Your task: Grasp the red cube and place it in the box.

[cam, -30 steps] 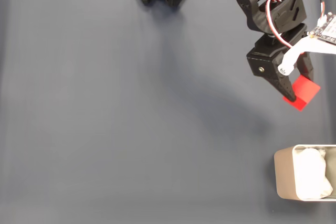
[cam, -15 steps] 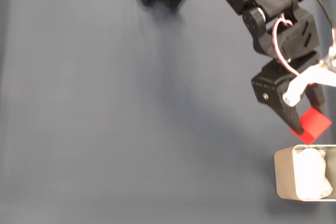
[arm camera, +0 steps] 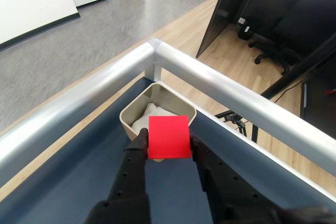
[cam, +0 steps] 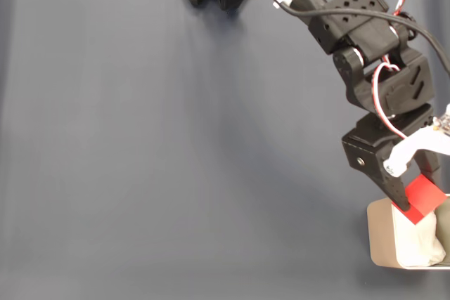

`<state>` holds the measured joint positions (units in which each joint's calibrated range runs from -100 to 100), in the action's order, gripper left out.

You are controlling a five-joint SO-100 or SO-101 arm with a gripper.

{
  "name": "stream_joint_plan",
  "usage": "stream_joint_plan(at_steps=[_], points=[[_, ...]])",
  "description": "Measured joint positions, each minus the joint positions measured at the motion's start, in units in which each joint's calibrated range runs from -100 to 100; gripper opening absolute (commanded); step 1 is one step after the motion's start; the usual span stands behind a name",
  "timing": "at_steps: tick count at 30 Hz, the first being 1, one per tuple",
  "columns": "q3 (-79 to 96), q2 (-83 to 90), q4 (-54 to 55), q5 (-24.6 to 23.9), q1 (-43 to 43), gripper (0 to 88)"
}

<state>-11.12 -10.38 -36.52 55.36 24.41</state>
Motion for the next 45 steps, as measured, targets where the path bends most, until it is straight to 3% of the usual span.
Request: stream_joint_plan(at_steps=[45], points=[[-16.3,-13.9,0.0,-0.2,0.1,10.7]])
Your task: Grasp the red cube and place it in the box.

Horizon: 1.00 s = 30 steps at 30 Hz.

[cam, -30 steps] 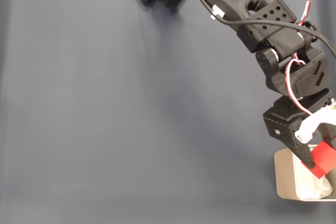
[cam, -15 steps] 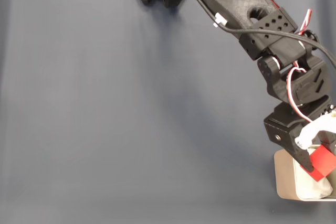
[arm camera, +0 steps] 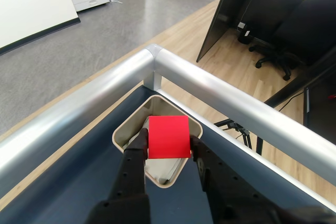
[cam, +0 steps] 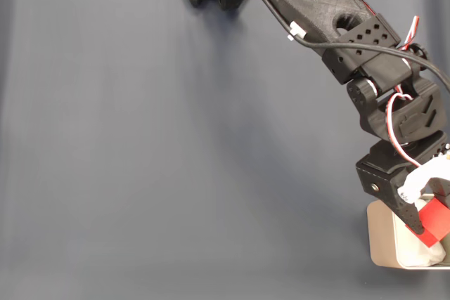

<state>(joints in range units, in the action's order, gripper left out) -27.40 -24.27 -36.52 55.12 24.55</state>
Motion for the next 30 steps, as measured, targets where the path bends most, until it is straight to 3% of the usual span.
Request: stream_joint_plan(at_steps=[19,30], points=[[-0.1,-1.2,0.2,-0.3,0.4,11.3],[-0.1,-1.7,0.2,-1.2,0.4,35.0]])
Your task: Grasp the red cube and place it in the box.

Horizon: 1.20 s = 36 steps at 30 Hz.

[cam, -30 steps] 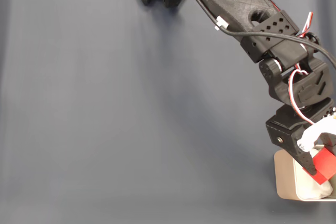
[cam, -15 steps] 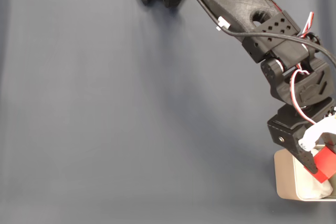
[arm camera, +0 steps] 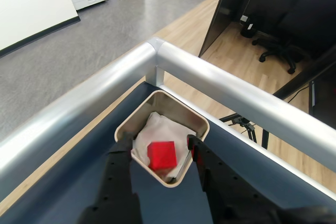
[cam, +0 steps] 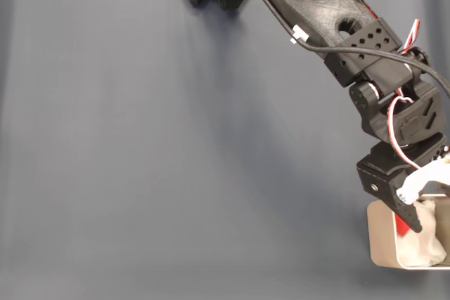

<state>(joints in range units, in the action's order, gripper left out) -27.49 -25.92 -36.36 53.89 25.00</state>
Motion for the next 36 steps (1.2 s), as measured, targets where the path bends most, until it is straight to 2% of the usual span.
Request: stream_joint_plan(at_steps=[6,10,36], points=[[0.0,0.0,0.2,-0.5,0.1,44.0],[0.0,0.0,0.3,-1.2,0.3,46.6],[0.0,0.0,2.9,-1.4,0.5,47.5]])
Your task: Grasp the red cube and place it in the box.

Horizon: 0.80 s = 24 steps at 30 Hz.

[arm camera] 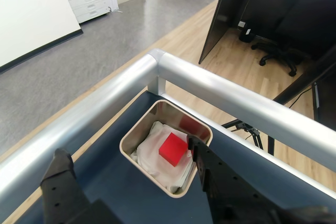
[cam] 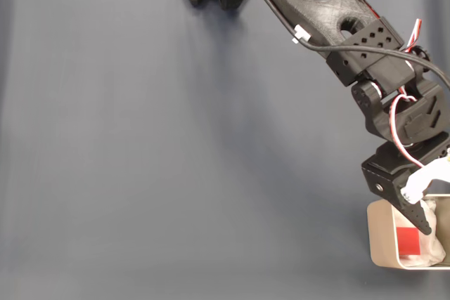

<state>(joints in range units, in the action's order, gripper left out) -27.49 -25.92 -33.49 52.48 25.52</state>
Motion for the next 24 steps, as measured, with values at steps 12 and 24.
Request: stream_joint_plan(at_steps=[12,24], points=[[7.8,5.1,3.0,-0.7,-0.7,0.0],[39.2,39.7,5.3,-2.5,-15.0,0.0]])
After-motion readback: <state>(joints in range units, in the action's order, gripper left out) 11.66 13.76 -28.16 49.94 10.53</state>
